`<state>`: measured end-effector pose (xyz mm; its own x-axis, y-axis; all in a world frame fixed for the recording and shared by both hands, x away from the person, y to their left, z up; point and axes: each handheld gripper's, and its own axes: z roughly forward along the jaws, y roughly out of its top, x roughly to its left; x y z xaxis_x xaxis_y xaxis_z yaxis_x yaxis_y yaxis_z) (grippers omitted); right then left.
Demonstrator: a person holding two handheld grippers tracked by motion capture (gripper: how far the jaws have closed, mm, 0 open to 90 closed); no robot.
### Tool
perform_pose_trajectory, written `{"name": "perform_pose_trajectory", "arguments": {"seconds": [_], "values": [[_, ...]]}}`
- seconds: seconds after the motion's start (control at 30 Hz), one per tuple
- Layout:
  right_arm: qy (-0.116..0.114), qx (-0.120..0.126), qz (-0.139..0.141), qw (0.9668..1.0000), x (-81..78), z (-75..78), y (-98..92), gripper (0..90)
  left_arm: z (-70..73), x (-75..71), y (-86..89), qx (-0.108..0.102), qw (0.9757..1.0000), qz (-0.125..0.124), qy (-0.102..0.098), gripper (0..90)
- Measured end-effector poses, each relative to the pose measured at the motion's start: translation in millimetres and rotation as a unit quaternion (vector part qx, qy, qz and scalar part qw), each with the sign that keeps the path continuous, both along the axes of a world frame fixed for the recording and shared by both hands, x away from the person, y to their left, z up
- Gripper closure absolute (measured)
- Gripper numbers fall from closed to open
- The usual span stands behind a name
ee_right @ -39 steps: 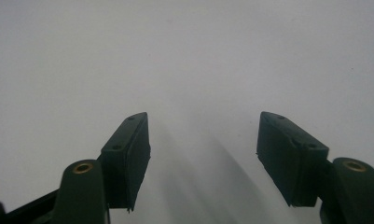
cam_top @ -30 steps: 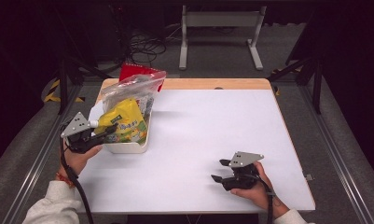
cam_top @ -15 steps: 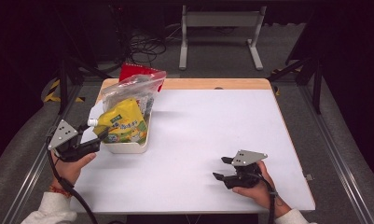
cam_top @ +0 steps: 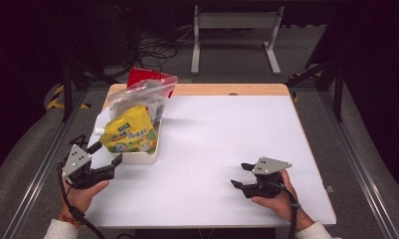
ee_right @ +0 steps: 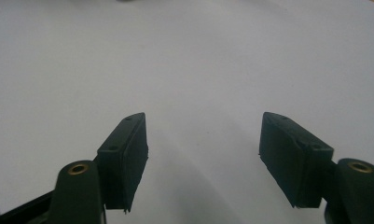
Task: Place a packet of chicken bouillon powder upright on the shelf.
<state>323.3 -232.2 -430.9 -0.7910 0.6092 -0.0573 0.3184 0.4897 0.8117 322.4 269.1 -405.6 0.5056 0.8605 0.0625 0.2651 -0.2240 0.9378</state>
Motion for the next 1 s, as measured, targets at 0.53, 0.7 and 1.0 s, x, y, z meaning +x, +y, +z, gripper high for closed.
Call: {"name": "perform_pose_trajectory", "arguments": {"seconds": [0.53,0.7,1.0], "values": [[-0.014,-0.008,-0.009,0.9998,-1.5,4.4,-4.8,27.1,-10.8,-11.5,-17.1,-0.003,0.9991,-0.037,0.018,16.6],[-0.017,-0.007,-0.015,0.9997,-3.0,5.5,-10.2,26.3,-13.8,-10.2,-31.9,0.013,0.9976,-0.064,0.025,15.9],[-0.024,-0.014,-0.025,0.9993,-8.2,7.0,-18.6,24.8,-18.5,-8.2,-63.7,0.036,0.9924,-0.111,0.038,15.4]]}}
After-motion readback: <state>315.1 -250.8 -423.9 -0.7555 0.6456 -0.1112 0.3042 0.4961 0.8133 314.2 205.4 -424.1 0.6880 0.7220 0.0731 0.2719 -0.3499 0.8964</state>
